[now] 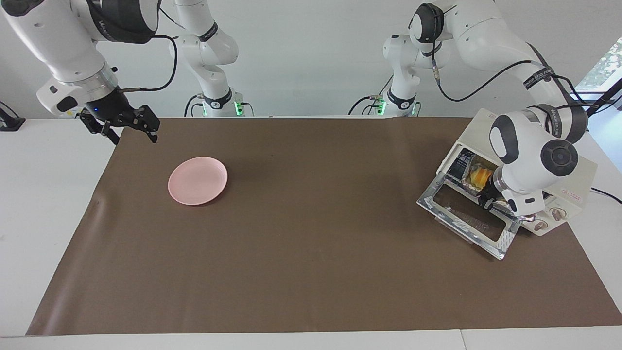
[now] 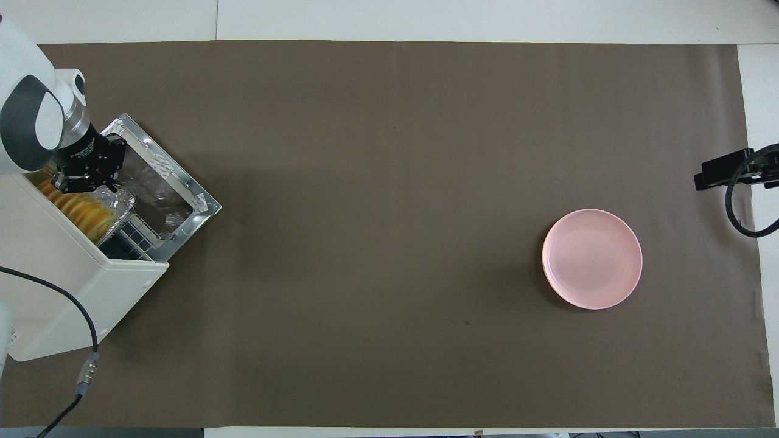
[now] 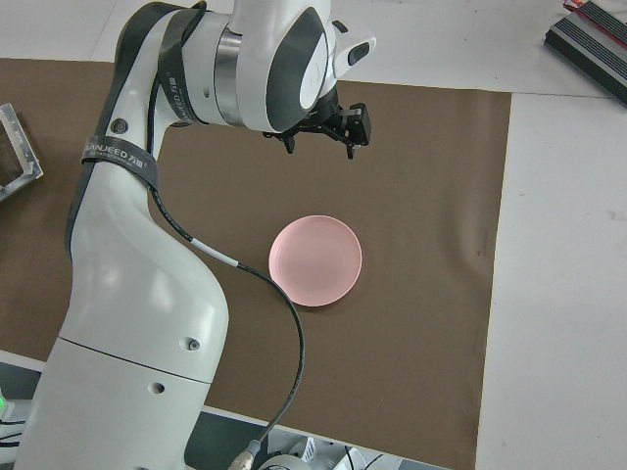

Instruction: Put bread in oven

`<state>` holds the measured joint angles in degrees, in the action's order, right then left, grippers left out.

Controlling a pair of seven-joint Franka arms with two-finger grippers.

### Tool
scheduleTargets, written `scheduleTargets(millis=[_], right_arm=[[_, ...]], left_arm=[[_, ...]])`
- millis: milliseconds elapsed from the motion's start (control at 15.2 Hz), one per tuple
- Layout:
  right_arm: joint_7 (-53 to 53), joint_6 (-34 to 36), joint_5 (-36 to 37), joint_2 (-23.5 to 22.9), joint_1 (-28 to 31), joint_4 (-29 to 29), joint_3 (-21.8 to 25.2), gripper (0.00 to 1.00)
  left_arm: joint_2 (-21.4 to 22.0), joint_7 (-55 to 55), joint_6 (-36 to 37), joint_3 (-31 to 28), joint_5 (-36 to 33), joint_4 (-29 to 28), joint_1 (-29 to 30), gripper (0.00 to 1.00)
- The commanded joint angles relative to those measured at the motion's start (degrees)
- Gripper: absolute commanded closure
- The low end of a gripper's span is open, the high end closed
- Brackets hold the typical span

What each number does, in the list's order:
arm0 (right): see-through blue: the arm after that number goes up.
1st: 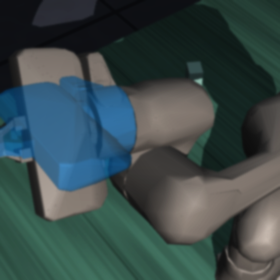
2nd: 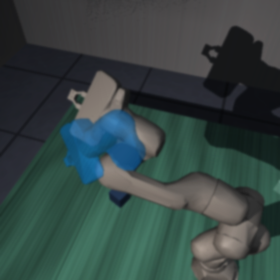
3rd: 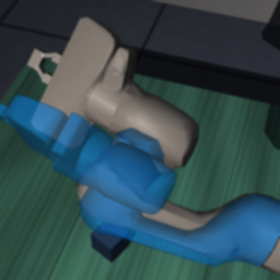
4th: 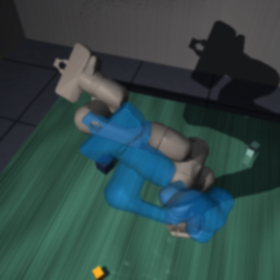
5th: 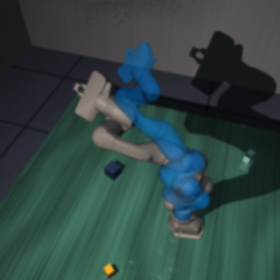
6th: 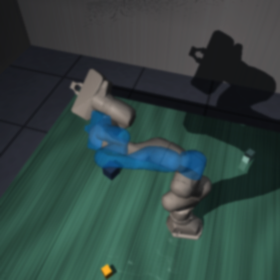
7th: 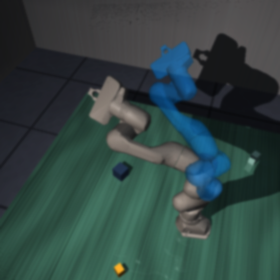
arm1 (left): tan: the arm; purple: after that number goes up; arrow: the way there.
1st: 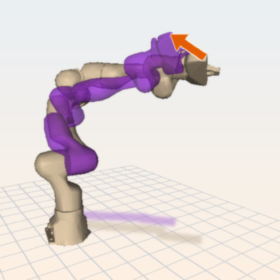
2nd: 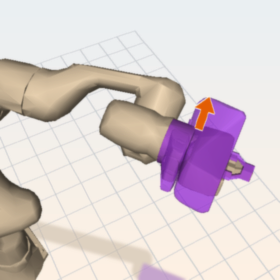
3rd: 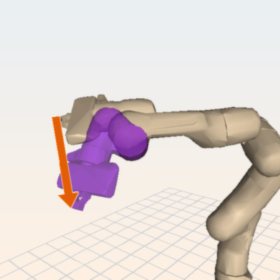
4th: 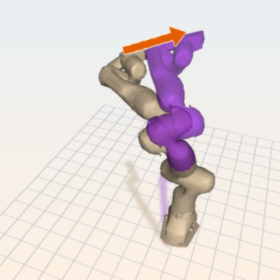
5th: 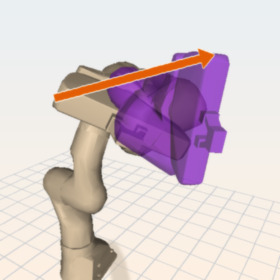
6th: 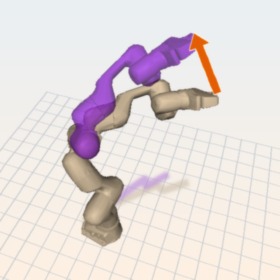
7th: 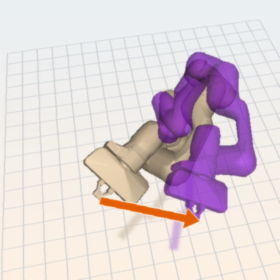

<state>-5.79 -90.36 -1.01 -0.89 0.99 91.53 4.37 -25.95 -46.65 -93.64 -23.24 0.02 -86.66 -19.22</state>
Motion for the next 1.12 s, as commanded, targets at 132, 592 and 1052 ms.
scheduleTargets(millis=[132, 592, 1052], right_arm=[[0.96, -0.08, -0.66, 1.24, 0.06, 1.37, -0.15, 0.00], [0.96, -0.08, -0.66, 1.24, 0.06, 1.28, -0.15, 0.00], [0.96, -0.08, -0.66, 1.24, 0.06, 1.28, -0.15, 0.00]], left_arm=[[3.09, 0.68, -2.69, -0.05, -1.25, -4.48, -1.78, 1.00], [4.76, 0.77, -4.19, -0.14, -1.25, -8.53, -2.93, 1.00], [5.82, 0.94, -4.01, -0.23, -1.25, -9.41, -2.49, 1.00]])
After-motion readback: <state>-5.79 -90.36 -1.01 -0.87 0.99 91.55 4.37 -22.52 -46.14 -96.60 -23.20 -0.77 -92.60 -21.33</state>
